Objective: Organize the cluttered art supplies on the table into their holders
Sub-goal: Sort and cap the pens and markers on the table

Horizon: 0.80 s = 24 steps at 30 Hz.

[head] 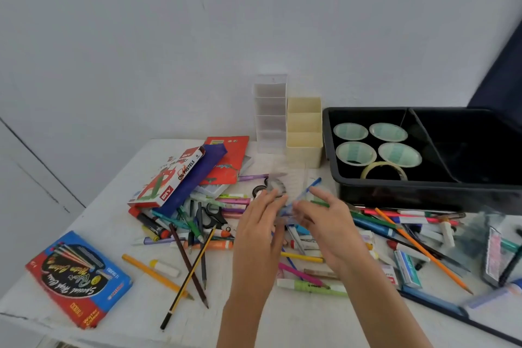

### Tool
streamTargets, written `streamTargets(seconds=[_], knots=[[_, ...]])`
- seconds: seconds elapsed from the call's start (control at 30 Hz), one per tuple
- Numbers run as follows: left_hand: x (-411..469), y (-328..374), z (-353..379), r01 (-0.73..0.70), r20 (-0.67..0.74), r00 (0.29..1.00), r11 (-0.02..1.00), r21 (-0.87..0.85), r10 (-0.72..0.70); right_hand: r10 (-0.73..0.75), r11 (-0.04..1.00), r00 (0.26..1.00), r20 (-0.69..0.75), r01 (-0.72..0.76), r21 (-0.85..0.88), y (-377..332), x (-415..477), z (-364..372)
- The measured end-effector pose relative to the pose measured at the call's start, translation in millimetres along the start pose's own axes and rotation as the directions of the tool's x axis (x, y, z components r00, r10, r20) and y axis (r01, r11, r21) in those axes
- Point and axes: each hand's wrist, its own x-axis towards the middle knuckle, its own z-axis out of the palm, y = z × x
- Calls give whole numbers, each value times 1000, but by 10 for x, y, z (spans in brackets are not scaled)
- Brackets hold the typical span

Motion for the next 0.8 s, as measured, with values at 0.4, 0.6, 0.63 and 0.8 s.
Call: streamTargets(seconds=[0.4,0.6,0.63,0.8], knots=[[-225,169,-1090,405,96,843,508,-760,-529,-530,837,806,-264,448,-314,149,-560,-41],[-583,-41,-1040,611,381,733,299,-733,-564,-553,801,809,-201,451,-393,471,-885,-260],[-642,-81,-991,637,402,721,309,-707,-565,-539,793,812,-226,398,-462,559,-917,-311],[-923,-285,-753,711,407,698,505,-489,-589,-450,730,828,-334,126,-672,929,-1088,-619]])
